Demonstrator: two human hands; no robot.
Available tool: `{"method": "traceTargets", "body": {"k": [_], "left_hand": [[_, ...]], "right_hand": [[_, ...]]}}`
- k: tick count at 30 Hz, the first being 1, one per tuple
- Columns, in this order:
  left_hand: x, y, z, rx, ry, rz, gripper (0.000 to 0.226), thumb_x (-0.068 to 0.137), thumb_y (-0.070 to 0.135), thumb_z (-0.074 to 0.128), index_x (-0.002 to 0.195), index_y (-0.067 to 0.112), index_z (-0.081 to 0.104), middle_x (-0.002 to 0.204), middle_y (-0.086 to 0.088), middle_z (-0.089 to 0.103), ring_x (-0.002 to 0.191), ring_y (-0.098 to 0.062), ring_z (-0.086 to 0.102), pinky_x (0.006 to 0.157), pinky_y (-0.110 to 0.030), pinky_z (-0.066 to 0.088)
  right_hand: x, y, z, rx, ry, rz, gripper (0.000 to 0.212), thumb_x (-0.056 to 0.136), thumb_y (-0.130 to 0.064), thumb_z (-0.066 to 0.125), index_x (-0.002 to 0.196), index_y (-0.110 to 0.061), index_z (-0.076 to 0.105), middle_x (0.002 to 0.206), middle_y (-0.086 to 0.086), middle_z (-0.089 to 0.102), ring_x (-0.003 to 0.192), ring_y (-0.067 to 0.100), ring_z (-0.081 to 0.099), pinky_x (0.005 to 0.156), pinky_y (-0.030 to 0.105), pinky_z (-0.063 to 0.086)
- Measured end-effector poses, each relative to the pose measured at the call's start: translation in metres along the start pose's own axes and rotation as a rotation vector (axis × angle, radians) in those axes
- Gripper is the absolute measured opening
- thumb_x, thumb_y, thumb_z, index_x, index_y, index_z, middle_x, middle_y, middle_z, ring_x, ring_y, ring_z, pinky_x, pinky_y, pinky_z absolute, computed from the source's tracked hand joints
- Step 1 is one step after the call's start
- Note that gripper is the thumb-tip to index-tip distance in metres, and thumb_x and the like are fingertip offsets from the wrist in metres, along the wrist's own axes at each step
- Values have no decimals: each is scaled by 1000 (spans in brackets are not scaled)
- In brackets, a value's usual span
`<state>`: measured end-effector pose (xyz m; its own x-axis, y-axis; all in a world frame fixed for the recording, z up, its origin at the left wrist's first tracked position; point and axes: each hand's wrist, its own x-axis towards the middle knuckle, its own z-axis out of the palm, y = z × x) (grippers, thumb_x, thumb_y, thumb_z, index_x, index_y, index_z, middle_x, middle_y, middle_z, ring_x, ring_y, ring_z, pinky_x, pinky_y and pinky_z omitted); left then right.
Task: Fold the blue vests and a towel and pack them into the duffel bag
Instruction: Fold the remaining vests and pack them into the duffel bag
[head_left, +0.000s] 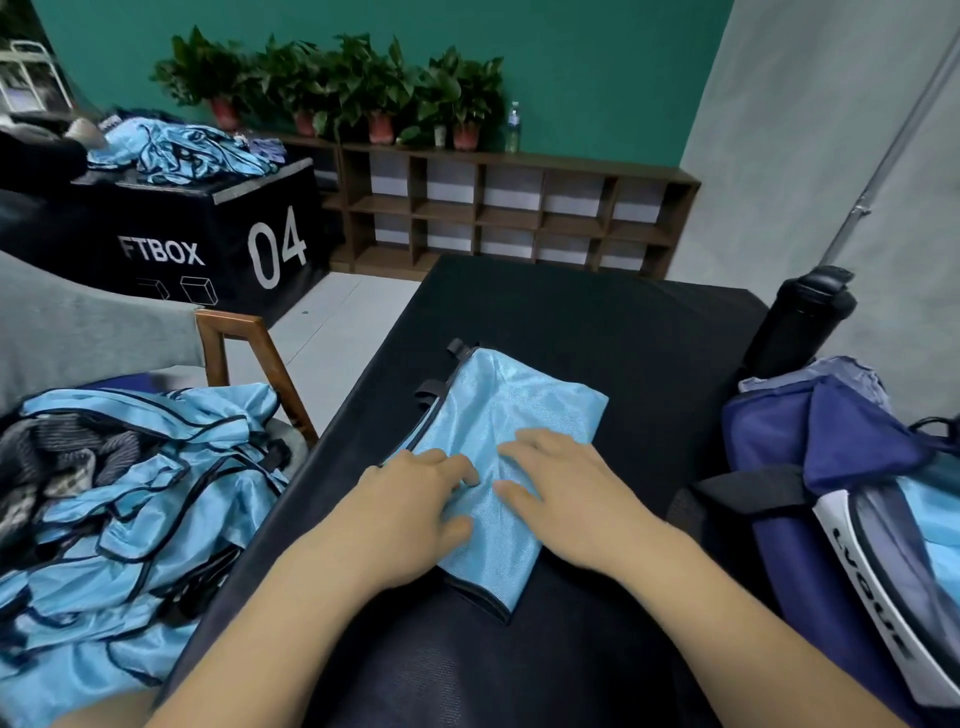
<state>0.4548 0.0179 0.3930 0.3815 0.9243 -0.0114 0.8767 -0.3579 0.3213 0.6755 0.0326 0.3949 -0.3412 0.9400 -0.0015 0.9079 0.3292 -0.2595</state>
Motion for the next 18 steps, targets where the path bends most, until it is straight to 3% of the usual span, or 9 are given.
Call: {"method": "traceTargets", "body": {"k": [4, 8, 11, 15, 18], "left_hand": [[-7, -3, -9, -90, -141, -1, 55, 75, 63, 64, 126, 50, 50, 120, 22, 52, 116, -8, 51, 102, -37, 49], [-10, -2, -12, -83, -210, 29, 45, 68, 41, 74, 107, 44, 52, 126, 26, 41, 117, -6, 46, 96, -36, 51], [-6, 1, -8, -68, -180, 54, 39, 70, 36, 73, 105, 43, 55, 128, 28, 36, 118, -4, 42, 98, -35, 48], [2, -10, -9, -106, -142, 60, 36, 73, 37, 75, 104, 45, 60, 128, 29, 38, 116, 1, 45, 95, -28, 49], [6, -27, -16, -116, -124, 43, 40, 68, 51, 77, 105, 48, 62, 125, 29, 43, 116, 3, 45, 98, -23, 45]], "right_hand": [[-5, 27, 19, 87, -9, -47, 57, 109, -63, 38, 161, -40, 38, 170, -19, 26, 157, 3, 16, 125, 26, 9], [9, 50, 25, 120, -5, -86, 59, 107, -67, 38, 161, -44, 36, 172, -24, 21, 160, -2, 5, 130, 33, -1], [16, 58, 26, 153, 32, -83, 56, 108, -62, 42, 160, -44, 38, 171, -24, 24, 161, -2, 5, 131, 35, -3], [9, 54, 20, 279, 222, -156, 40, 106, -41, 61, 146, -42, 58, 151, -27, 49, 147, -6, 31, 126, 33, 19], [-4, 26, 13, 416, 228, -234, 27, 100, -39, 70, 127, -38, 70, 124, -24, 62, 127, 2, 52, 111, 24, 37]]}}
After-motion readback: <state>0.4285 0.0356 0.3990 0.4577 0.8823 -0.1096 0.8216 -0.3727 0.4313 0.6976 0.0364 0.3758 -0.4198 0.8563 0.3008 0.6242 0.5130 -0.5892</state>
